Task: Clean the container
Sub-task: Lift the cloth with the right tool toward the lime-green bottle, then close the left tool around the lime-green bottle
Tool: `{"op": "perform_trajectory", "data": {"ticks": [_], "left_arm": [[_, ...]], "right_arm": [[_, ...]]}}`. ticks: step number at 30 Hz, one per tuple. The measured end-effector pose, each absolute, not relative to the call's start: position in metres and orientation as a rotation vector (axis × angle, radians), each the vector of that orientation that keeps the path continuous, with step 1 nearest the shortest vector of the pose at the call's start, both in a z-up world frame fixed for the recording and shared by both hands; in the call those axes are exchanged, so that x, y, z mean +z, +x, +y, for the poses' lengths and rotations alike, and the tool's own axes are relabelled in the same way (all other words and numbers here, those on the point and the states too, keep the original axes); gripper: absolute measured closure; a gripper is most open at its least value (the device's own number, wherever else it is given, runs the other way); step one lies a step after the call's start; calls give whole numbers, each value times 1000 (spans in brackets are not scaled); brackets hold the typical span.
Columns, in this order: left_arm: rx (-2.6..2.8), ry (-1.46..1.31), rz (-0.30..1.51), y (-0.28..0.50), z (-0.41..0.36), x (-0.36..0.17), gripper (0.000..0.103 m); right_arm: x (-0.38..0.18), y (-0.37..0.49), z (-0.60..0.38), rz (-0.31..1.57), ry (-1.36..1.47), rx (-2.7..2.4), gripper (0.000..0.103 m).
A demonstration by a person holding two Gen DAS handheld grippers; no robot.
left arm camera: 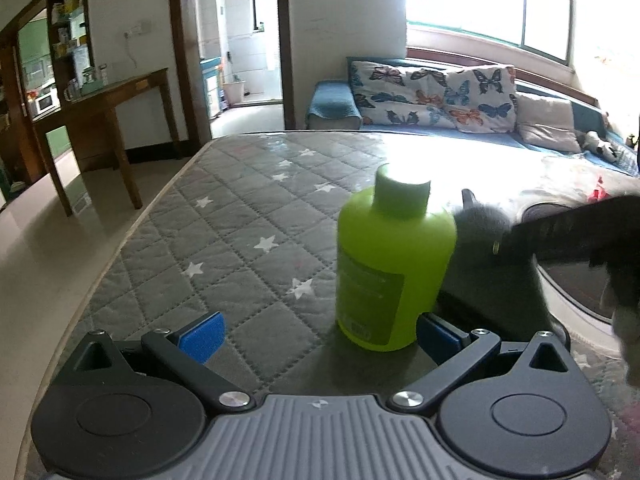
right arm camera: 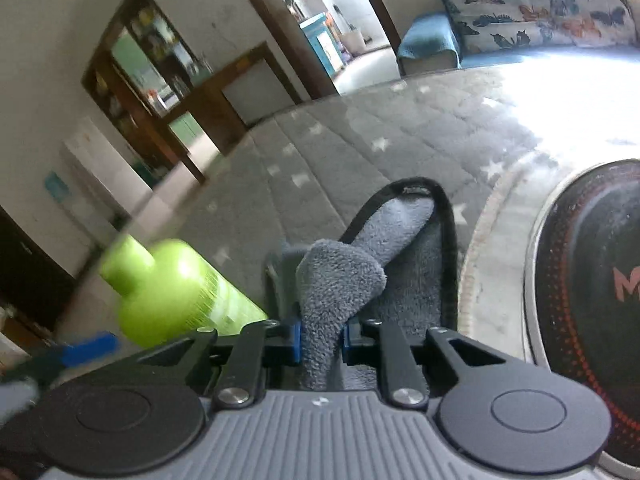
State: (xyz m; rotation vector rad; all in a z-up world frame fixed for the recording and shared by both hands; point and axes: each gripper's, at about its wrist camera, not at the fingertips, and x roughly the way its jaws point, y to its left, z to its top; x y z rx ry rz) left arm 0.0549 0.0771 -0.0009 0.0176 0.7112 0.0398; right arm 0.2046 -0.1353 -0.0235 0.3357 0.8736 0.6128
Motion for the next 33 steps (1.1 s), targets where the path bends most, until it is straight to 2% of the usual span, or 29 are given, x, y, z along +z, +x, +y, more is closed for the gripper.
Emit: {"op": "perform_trajectory", "data": {"ticks": [9,24,33], "left_arm": [[-10,18,693,66,72,3,0],[-68,21,709,87,72,-12,0],[-115,-27,694,88,75,-12,0]], "right_arm": [[31,222,-153,768,618,839,87],[-33,264,-136,915,669,812,85],[-63,249,-118,973,397,756,85]]}}
